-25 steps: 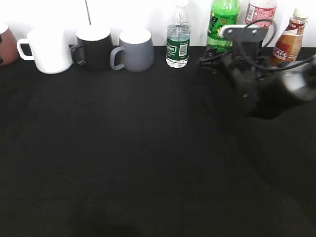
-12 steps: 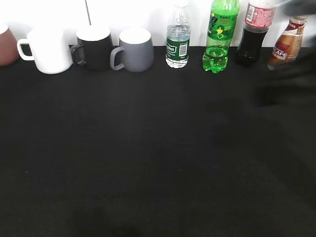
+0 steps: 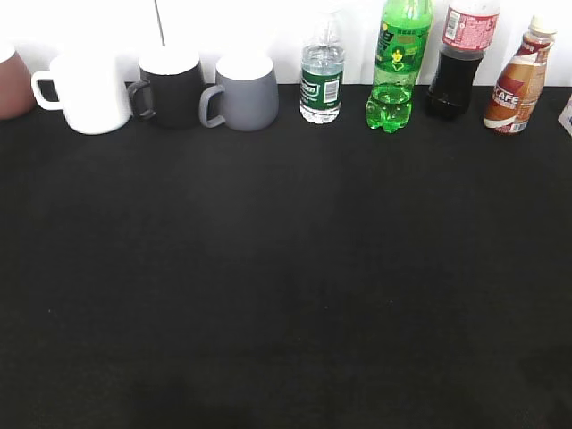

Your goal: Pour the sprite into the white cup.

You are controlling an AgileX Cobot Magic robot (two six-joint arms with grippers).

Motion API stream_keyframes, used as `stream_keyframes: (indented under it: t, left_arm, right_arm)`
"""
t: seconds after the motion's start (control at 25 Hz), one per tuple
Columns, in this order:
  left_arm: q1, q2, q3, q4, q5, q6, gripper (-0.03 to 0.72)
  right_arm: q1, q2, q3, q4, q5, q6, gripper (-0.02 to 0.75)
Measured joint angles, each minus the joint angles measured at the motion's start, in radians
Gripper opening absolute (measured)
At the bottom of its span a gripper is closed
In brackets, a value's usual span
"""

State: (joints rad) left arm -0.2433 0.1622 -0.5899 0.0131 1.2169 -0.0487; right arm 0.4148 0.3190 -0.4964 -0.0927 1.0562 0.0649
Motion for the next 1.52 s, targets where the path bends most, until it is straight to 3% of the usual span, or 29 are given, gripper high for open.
stream_keyframes:
  t: [0.2,0.6,0.68,0.84,1.0,1.12,1.52]
  left_arm:
    - [0.0,0.0,0.016,-0.053,-0.076,0.107,0.582]
    - [0.007,0.007,0.05,-0.064,-0.16,0.122,0.582]
    - [0.069,-0.006,0.05,-0.065,-0.16,0.122,0.573]
    - [0.181,-0.123,0.051,-0.065,-0.16,0.122,0.501]
    - [0.212,-0.168,0.052,-0.065,-0.159,0.123,0.47]
    - [0.246,-0.168,0.052,-0.065,-0.161,0.123,0.463]
    - [0.248,-0.168,0.052,-0.067,-0.161,0.123,0.352]
  right_arm:
    - [0.0,-0.002,0.002,0.044,-0.014,-0.024,0.604]
    - [-0.002,-0.002,0.002,0.045,-0.016,-0.026,0.587]
    - [-0.042,-0.002,0.002,0.047,-0.016,-0.026,0.586]
    - [-0.313,-0.114,0.002,0.048,-0.016,-0.026,0.586]
    - [-0.336,-0.322,0.002,0.048,-0.015,-0.026,0.586]
    - [-0.36,-0.327,0.002,0.048,-0.016,-0.026,0.586]
    - [-0.395,-0.328,0.002,0.048,-0.016,-0.026,0.585]
